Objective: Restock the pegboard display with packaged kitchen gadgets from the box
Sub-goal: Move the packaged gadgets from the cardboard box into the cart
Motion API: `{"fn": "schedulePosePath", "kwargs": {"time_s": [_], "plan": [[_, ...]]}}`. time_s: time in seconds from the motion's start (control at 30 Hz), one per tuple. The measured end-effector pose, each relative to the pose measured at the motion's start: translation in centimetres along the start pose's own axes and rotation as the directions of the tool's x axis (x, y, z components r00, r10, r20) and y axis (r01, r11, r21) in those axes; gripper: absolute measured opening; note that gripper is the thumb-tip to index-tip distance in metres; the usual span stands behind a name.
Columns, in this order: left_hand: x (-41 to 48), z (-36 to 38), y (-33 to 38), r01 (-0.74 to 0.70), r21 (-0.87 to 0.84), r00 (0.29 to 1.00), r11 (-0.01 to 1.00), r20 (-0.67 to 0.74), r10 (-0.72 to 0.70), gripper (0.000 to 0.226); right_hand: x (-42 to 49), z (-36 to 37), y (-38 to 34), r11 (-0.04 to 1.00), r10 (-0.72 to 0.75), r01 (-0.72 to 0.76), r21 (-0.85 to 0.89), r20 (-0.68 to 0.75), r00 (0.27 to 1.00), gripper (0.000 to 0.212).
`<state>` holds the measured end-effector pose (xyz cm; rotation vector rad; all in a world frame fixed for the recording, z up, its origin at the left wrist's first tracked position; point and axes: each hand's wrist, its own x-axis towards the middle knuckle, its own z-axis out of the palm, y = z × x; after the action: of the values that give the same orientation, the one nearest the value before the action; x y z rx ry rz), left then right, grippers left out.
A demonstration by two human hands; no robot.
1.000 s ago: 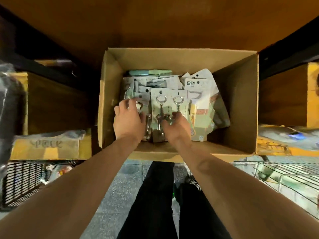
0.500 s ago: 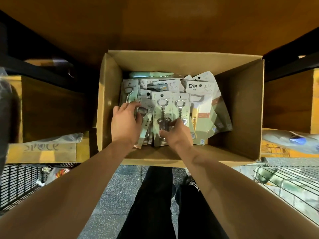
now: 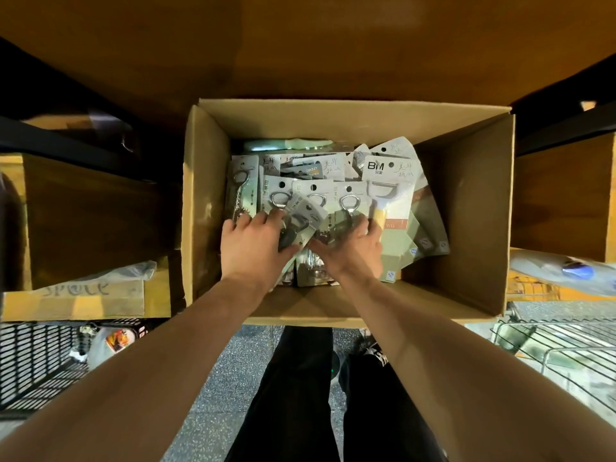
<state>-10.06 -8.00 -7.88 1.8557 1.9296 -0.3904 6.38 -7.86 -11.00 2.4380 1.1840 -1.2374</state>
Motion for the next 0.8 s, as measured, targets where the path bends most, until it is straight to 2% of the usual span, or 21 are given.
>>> {"fn": "schedulePosePath", "kwargs": {"time_s": [0.1, 0.2, 0.33, 0.43, 0.5, 0.6, 0.67, 0.73, 0.8], "plan": [[0.3, 0.0, 0.2, -0.001, -0.01, 1.0, 1.0, -0.019, 0.001, 0.04, 0.0, 0.2, -0.1, 0.994, -0.035, 0.032, 0.1, 0.028, 0.999, 0.107], [0.6, -0.3, 0.7, 0.093, -0.19, 0.994, 0.977, -0.035, -0.101, 0.038, 0.0, 0.5, 0.1, 0.989, -0.02, 0.014, 0.144, 0.035, 0.999, 0.125], [0.9, -0.2, 1.0, 0.168, -0.276, 0.982, 0.946, -0.034, -0.184, 0.034, 0.0, -0.4, 0.8, 0.996, -0.051, 0.052, 0.071, -0.017, 0.999, 0.135], [0.9, 0.0, 1.2, 0.193, -0.311, 0.977, 0.93, -0.025, -0.211, 0.033, 0.3, -1.2, 1.4, 0.997, -0.053, 0.059, 0.045, -0.12, 0.991, 0.131], [0.9, 0.0, 1.3, 0.203, -0.329, 0.975, 0.922, -0.017, -0.221, 0.034, 0.6, -1.8, 1.7, 0.989, -0.014, 0.032, 0.147, -0.123, 0.992, 0.119], [0.7, -0.2, 1.3, 0.207, -0.359, 0.974, 0.91, -0.009, -0.225, 0.034, 0.8, -3.2, 1.6, 0.881, -0.005, -0.041, 0.471, 0.097, 0.995, 0.082], [0.7, -0.4, 1.2, 0.204, -0.379, 0.975, 0.903, -0.004, -0.222, 0.035, 0.5, -3.3, 1.3, 0.824, -0.054, -0.061, 0.563, 0.185, 0.981, 0.06], [0.5, -0.5, 1.2, 0.196, -0.383, 0.977, 0.903, -0.003, -0.213, 0.039, 0.2, -2.9, 1.4, 0.782, -0.085, -0.036, 0.622, 0.164, 0.983, 0.044], [0.4, -0.5, 1.2, 0.19, -0.376, 0.978, 0.907, -0.008, -0.208, 0.041, -0.1, -2.6, 1.3, 0.738, -0.085, -0.022, 0.674, 0.125, 0.989, 0.04]]}}
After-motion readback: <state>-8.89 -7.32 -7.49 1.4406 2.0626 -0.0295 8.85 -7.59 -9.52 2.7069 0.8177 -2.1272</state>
